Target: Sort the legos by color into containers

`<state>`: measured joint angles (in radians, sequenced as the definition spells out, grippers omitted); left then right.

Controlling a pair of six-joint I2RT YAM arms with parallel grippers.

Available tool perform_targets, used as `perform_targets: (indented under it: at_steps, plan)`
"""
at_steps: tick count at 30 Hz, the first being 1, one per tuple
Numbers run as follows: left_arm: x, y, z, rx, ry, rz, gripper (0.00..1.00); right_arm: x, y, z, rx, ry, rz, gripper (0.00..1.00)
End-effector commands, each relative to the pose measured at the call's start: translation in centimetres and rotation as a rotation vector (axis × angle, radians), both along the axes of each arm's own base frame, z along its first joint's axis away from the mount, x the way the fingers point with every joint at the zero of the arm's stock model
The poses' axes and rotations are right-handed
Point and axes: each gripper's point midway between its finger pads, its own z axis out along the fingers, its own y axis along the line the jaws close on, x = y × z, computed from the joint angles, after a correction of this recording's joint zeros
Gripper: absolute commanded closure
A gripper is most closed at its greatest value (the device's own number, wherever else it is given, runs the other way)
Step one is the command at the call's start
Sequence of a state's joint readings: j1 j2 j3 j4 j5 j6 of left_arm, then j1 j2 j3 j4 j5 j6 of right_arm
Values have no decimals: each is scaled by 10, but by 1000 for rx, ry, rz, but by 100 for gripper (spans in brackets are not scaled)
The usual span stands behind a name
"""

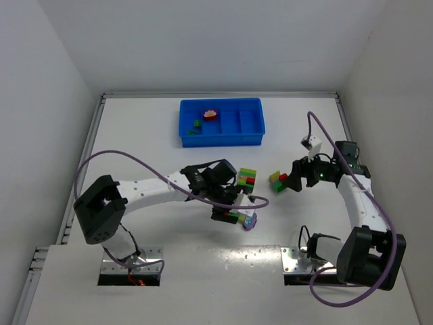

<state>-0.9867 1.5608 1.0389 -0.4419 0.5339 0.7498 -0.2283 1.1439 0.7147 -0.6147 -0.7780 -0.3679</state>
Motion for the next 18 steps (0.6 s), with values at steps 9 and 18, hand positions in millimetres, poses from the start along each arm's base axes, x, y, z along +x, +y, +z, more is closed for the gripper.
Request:
perform_targets:
  at_steps: [9, 18]
  plan:
    - [0, -23, -17, 34, -67, -105, 37, 8, -7, 5, 4, -39, -7, 17]
    - [8, -33, -29, 49, -67, -100, 34, 6, -6, 4, 24, -25, -7, 17]
